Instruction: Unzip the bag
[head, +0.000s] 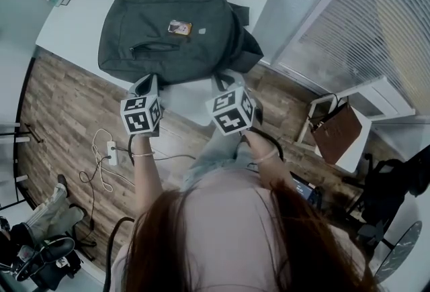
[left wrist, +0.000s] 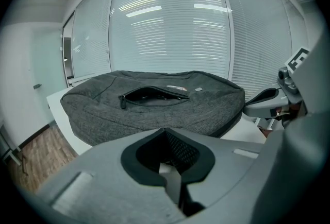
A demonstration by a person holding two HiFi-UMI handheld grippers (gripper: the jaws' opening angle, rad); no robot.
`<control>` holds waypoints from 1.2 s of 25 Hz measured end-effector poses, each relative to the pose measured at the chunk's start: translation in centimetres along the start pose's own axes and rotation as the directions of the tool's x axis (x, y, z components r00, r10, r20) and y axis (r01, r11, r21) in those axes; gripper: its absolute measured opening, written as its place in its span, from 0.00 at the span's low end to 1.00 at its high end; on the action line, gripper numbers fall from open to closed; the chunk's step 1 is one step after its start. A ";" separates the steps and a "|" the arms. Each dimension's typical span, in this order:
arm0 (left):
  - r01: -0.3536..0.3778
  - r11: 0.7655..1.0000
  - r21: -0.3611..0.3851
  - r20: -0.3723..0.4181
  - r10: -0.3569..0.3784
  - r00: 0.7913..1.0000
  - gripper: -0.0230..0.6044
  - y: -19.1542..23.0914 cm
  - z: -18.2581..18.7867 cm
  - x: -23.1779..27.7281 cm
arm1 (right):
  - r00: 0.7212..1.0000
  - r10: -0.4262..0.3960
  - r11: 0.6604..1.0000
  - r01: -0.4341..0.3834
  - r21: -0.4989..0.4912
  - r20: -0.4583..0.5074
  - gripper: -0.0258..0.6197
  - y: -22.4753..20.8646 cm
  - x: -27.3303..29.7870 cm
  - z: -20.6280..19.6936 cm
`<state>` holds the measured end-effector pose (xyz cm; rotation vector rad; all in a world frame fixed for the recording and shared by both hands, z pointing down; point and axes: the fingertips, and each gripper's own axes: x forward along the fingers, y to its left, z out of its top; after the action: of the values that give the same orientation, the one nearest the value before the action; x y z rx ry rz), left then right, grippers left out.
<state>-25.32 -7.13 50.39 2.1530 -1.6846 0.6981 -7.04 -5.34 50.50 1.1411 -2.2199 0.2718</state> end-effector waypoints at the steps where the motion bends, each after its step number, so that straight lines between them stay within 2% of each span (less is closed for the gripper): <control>1: 0.000 1.000 0.001 0.001 0.000 1.000 0.05 0.0 0.0 0.0 | 1.000 0.000 1.000 0.000 0.001 -0.001 0.05 -0.2 0.0 0.0; 12: -0.013 1.000 0.003 0.006 0.013 1.000 0.05 0.0 0.2 0.0 | 1.000 0.022 1.000 -0.022 0.008 0.002 0.05 -1.7 -0.4 0.3; 18: -0.018 1.000 0.004 0.009 0.018 1.000 0.05 0.1 0.1 0.0 | 1.000 -0.013 1.000 0.013 0.015 0.021 0.05 -4.1 -0.6 0.7; 25: -0.035 0.999 -0.003 0.011 0.035 0.999 0.05 -0.1 0.1 0.0 | 0.999 -0.012 1.000 0.012 0.001 0.036 0.05 -5.6 -0.7 1.0; 30: -0.046 0.999 0.003 0.013 0.046 0.999 0.05 0.0 0.2 0.0 | 0.999 0.012 1.000 -0.012 -0.001 0.037 0.05 -6.2 -0.6 1.4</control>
<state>-25.27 -7.18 50.24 2.1318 -1.7462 0.7012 -2.47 -9.34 48.44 1.1412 -2.2593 0.2573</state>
